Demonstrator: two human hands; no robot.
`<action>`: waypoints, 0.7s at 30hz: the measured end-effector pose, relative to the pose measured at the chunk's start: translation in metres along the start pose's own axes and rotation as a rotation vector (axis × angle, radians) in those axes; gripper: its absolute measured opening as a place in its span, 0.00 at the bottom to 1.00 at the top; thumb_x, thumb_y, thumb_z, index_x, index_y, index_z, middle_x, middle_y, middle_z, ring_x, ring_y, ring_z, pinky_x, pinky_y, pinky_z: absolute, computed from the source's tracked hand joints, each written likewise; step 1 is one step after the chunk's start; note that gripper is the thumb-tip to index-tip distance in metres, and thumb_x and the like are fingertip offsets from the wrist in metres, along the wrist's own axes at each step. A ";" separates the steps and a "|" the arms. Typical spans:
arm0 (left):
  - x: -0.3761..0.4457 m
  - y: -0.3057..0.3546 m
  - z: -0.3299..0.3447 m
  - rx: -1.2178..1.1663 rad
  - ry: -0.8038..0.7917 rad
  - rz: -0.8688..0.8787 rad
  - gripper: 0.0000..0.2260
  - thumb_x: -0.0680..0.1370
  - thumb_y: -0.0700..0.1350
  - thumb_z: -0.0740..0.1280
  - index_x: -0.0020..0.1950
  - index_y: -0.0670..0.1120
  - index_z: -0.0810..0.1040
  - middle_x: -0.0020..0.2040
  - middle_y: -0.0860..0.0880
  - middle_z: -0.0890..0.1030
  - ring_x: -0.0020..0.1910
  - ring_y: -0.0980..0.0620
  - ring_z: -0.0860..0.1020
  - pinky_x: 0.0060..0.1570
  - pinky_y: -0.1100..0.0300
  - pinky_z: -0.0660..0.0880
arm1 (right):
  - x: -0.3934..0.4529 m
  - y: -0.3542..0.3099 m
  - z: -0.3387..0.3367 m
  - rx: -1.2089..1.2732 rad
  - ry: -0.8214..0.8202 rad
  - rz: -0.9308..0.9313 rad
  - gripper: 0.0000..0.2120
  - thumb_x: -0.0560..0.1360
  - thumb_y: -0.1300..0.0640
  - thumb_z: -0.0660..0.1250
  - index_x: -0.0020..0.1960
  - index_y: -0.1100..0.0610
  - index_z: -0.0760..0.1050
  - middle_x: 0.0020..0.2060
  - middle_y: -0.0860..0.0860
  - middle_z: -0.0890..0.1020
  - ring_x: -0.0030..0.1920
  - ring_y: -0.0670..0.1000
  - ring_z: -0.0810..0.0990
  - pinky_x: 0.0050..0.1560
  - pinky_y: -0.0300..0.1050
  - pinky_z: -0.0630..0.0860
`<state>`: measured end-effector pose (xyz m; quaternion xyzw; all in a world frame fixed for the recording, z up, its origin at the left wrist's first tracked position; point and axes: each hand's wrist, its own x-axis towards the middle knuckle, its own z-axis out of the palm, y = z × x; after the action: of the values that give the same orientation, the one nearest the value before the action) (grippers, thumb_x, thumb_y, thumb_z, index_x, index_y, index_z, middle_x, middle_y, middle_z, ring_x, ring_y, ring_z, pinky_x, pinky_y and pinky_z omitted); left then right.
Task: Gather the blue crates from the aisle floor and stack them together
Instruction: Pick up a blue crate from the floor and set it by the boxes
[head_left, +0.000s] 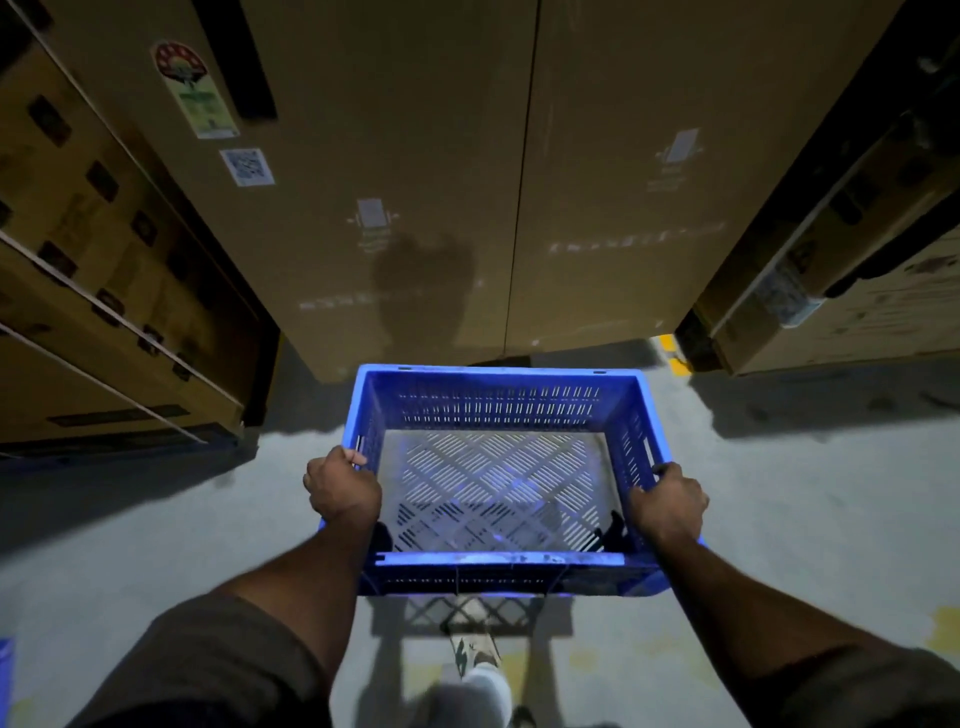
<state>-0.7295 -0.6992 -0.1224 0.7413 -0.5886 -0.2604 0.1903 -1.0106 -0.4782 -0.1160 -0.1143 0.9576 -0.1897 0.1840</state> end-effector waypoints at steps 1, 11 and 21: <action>0.007 0.002 0.014 0.000 0.008 -0.005 0.10 0.69 0.32 0.64 0.38 0.48 0.78 0.49 0.39 0.78 0.52 0.36 0.76 0.51 0.48 0.76 | 0.014 -0.001 0.008 0.002 -0.011 -0.001 0.23 0.71 0.59 0.67 0.64 0.61 0.71 0.57 0.67 0.76 0.61 0.68 0.70 0.62 0.55 0.69; 0.041 -0.029 0.162 -0.021 0.031 -0.109 0.13 0.68 0.31 0.62 0.37 0.50 0.77 0.47 0.39 0.80 0.49 0.36 0.78 0.50 0.50 0.77 | 0.140 0.030 0.101 -0.024 -0.118 -0.056 0.18 0.71 0.60 0.67 0.61 0.58 0.75 0.60 0.65 0.72 0.63 0.66 0.67 0.65 0.53 0.66; 0.098 -0.143 0.383 -0.026 0.077 -0.129 0.15 0.68 0.31 0.62 0.37 0.52 0.76 0.48 0.41 0.80 0.50 0.37 0.78 0.51 0.49 0.78 | 0.291 0.082 0.314 -0.003 -0.082 -0.220 0.14 0.71 0.61 0.66 0.56 0.58 0.79 0.59 0.64 0.72 0.63 0.66 0.66 0.65 0.52 0.65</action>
<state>-0.8361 -0.7515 -0.5257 0.7848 -0.5282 -0.2509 0.2053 -1.1626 -0.5890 -0.5093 -0.2268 0.9313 -0.2024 0.2007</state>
